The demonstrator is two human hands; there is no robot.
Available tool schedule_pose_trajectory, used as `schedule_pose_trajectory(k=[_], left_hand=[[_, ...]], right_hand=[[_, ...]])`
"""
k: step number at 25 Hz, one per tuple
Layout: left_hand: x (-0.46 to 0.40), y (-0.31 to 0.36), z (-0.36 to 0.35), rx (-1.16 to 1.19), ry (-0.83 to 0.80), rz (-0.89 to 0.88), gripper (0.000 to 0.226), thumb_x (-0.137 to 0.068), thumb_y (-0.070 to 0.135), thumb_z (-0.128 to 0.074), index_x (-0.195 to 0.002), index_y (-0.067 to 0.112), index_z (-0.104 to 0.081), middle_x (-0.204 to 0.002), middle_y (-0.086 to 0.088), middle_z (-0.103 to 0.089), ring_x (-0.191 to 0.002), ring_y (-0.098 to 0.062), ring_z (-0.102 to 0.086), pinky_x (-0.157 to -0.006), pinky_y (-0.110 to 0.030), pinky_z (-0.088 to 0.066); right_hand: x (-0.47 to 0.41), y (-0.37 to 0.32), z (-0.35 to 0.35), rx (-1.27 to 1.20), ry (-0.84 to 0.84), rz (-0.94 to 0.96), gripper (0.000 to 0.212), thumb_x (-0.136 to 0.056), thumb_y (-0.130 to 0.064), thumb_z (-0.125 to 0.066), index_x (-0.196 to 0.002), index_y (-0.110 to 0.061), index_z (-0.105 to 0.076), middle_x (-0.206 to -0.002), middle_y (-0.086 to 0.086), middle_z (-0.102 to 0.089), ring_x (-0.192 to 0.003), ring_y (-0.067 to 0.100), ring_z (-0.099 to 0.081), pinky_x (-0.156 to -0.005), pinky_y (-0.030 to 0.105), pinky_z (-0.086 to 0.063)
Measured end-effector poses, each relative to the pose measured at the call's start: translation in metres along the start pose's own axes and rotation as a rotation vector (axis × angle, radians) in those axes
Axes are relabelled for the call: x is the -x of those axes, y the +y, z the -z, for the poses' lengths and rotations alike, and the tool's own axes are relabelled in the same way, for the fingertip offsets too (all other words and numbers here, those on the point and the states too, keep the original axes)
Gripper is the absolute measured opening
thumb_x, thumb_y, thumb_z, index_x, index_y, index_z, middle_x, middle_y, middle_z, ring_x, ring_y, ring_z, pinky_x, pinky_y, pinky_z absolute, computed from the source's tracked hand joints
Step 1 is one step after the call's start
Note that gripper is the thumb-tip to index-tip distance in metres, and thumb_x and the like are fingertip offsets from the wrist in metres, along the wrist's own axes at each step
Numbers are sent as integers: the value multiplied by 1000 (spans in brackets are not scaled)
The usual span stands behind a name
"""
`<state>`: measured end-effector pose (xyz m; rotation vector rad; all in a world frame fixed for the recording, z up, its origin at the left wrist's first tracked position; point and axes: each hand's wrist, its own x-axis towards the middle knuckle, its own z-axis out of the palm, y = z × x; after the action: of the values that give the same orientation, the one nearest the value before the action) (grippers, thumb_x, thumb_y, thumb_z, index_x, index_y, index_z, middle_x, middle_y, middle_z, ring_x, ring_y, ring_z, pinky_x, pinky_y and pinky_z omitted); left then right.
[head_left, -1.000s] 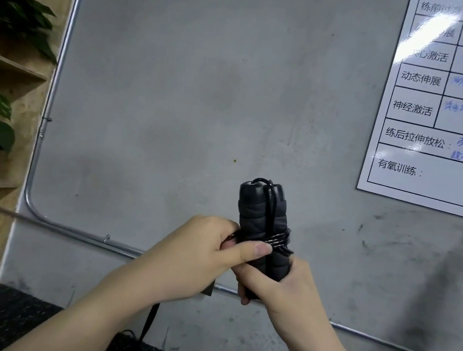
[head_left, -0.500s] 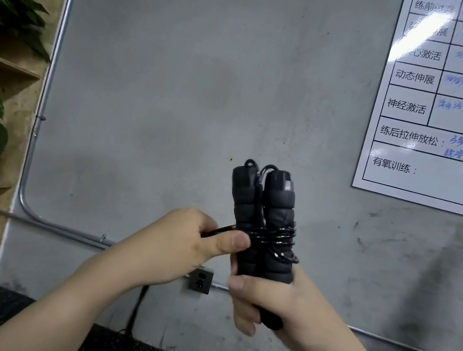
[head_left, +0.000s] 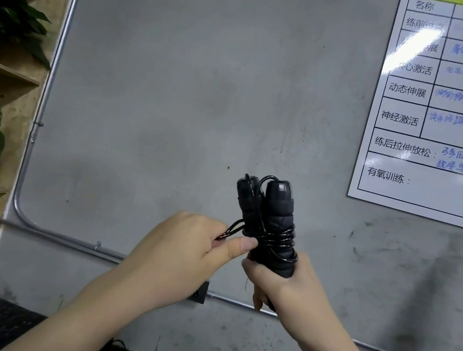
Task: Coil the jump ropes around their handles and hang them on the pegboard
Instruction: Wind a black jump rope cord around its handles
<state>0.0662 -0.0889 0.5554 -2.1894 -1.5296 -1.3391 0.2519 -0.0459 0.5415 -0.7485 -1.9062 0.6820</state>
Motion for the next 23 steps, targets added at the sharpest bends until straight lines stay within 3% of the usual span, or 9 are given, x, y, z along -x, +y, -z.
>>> schedule_pose_trajectory(k=[4,6,9,12,15,17,19,21,23], left_hand=[[6,19,-10,28,28,17,54,-91,57,-56,-64,17,-34,-51,7,-39,-51,-14,-34,-48,-27,-23],[8,30,-15,-43,25,39,53,-83,65,-61,-65,21,-38,-54,12,-47,-52,-11,-42,-48,-25,-24],[7,36,-20,-204,4,83,65,-79,84,-53,-67,22,-40,-56,6,-45,-52,-10,-43,-49,-26,-28],[1,21,-26,70,-18,95,63,-80,80,-59,-61,22,-41,-52,9,-42,-49,-9,-39,-50,-27,-26],[-8,1,-22,335,-122,21,68,-78,82,-60,-78,14,-60,-59,10,-45,-57,-13,-44,-59,-39,-40],[-10,-4,-12,476,-227,-51,72,-81,79,-62,-99,9,-67,-83,-13,-68,-75,-34,-64,-76,-55,-55],[-8,-4,-6,619,-324,-97,60,-87,65,-66,-112,10,-68,-102,-21,-72,-90,-42,-70,-84,-60,-55],[-6,-4,-3,727,-353,-83,59,-87,56,-71,-118,5,-65,-104,-23,-72,-84,-37,-71,-80,-52,-57],[-8,-9,-2,695,-284,-12,78,-77,65,-76,-115,-1,-65,-106,-27,-71,-88,-32,-70,-87,-60,-55]], right_hand=[[-4,8,-9,41,85,33,29,-82,-18,-63,-67,0,-46,-55,2,-39,-53,14,-37,-51,26,-37],[-4,18,-18,54,133,9,25,-79,-9,-59,-60,-11,-44,-50,-8,-38,-50,9,-30,-47,23,-29],[1,27,-28,105,190,9,15,-72,-15,-55,-61,-21,-48,-47,-9,-40,-47,7,-29,-44,21,-26],[7,24,-25,207,236,48,9,-75,-26,-65,-70,-27,-58,-50,-14,-54,-45,7,-43,-46,18,-33],[8,6,-8,196,23,109,21,-76,-40,-74,-96,-37,-69,-73,-22,-67,-66,1,-60,-64,20,-48],[10,-9,2,-112,-299,66,28,-81,-24,-79,-105,-38,-72,-88,-13,-72,-80,8,-67,-74,25,-52],[11,-16,6,-408,-462,0,32,-77,-19,-77,-107,-30,-74,-87,9,-71,-75,25,-70,-68,28,-53],[10,-15,3,-455,-419,-16,28,-73,-17,-77,-100,-24,-76,-78,20,-70,-67,31,-70,-61,33,-55],[7,-12,-1,-312,-251,37,21,-72,-14,-78,-93,-18,-77,-75,30,-67,-71,40,-70,-62,50,-57]])
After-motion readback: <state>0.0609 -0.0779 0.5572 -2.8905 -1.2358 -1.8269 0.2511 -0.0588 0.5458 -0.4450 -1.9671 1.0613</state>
